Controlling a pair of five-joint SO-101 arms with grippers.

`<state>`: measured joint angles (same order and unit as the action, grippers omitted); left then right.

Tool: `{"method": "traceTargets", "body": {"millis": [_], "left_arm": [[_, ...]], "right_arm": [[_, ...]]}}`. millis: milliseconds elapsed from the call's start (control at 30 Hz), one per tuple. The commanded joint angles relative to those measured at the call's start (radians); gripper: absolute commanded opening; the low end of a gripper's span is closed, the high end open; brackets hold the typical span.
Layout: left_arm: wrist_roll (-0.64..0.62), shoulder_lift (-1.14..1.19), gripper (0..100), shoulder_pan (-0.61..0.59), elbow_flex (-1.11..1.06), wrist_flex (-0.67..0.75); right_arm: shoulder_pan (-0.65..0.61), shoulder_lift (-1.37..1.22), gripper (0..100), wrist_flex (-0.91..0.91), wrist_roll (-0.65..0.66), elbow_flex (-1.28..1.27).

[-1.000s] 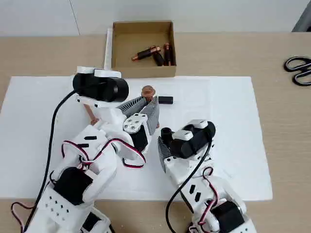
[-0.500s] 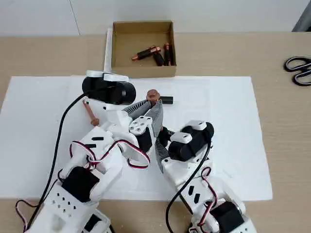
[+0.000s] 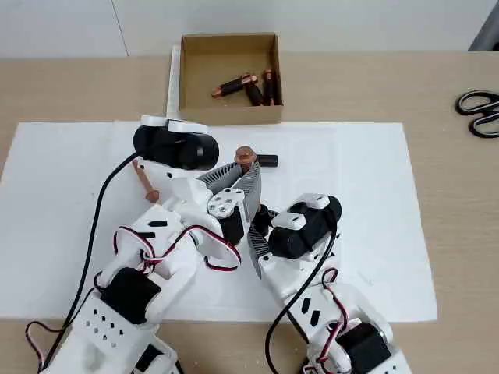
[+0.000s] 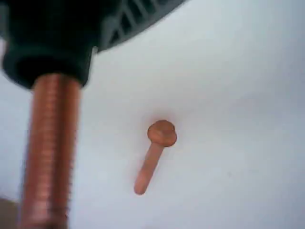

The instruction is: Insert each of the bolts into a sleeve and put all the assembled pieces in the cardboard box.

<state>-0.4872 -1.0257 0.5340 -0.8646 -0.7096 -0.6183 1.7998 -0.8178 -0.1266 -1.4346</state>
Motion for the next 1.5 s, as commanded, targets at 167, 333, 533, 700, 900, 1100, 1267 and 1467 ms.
{"method": "traceTargets", "body": {"millis": [167, 333, 533, 700, 900, 1100, 1267, 1467], "left_arm": [[-0.003, -0.017, 1, 0.031, 0.008, -0.017], [-0.003, -0.017, 1, 0.034, 0.008, -0.023], [-0.003, -0.017, 1, 0.035, 0.036, -0.097], [-0.002, -0.017, 1, 0.035, 0.048, -0.127], [0.035, -0.015, 1, 0.037, 0.044, -0.127], [0.044, -0.003, 1, 0.058, 0.044, -0.144], [0.046, 0.063, 1, 0.084, 0.051, -0.164], [0.046, 0.072, 1, 0.080, 0.058, -0.163]], "right_arm": [[-0.004, 0.012, 0.4, 0.030, -0.003, 0.014], [-0.004, 0.012, 0.4, 0.030, -0.003, 0.014], [-0.004, 0.012, 0.4, 0.030, 0.000, 0.014], [-0.004, 0.012, 0.4, 0.030, 0.044, 0.014], [-0.005, 0.012, 0.4, 0.030, 0.046, 0.014], [-0.041, 0.010, 0.4, 0.030, 0.048, 0.014], [-0.041, 0.010, 0.4, 0.030, 0.048, 0.014], [-0.041, 0.010, 0.4, 0.030, 0.048, 0.014]]}}
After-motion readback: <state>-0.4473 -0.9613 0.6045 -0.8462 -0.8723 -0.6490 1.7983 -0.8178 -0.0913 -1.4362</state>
